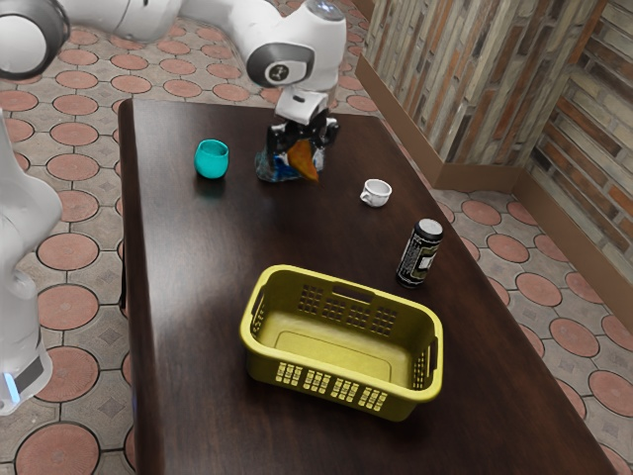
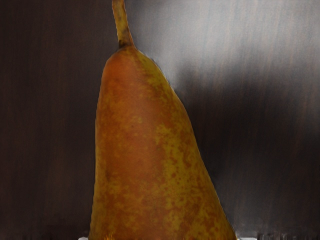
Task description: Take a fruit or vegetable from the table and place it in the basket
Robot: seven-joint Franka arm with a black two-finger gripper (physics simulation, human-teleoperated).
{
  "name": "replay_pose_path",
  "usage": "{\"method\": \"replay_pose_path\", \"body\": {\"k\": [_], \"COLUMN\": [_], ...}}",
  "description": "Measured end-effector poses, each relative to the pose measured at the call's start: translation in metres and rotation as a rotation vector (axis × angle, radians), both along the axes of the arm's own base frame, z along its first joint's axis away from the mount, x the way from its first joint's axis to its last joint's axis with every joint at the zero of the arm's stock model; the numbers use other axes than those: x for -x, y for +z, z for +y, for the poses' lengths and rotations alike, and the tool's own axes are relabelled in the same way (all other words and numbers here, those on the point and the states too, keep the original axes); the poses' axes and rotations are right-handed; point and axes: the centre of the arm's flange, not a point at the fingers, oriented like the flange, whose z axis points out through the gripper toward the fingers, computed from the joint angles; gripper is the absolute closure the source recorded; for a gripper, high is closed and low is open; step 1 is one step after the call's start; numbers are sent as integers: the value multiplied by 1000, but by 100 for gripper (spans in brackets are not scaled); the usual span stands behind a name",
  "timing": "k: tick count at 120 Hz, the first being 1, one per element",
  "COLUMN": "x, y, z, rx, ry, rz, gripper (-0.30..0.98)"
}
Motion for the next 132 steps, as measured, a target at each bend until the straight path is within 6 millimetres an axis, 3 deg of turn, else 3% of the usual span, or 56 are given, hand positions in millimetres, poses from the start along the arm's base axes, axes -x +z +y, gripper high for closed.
{"method": "replay_pose_path", "body": {"k": [8,19,47,102,110,121,132], "x": [-3,-6,-6,22,26,22,0], "y": [30,65,95,90,89,68,45], "z": [-1,-26,-134,-310,-328,-366,-415], "rx": [-6,4,50,131,135,146,175], "ry": [2,-28,-155,-379,-402,-448,-509], "rz": [-26,-53,-44,25,26,55,79], "gripper": [39,39,39,38,38,38,38]}}
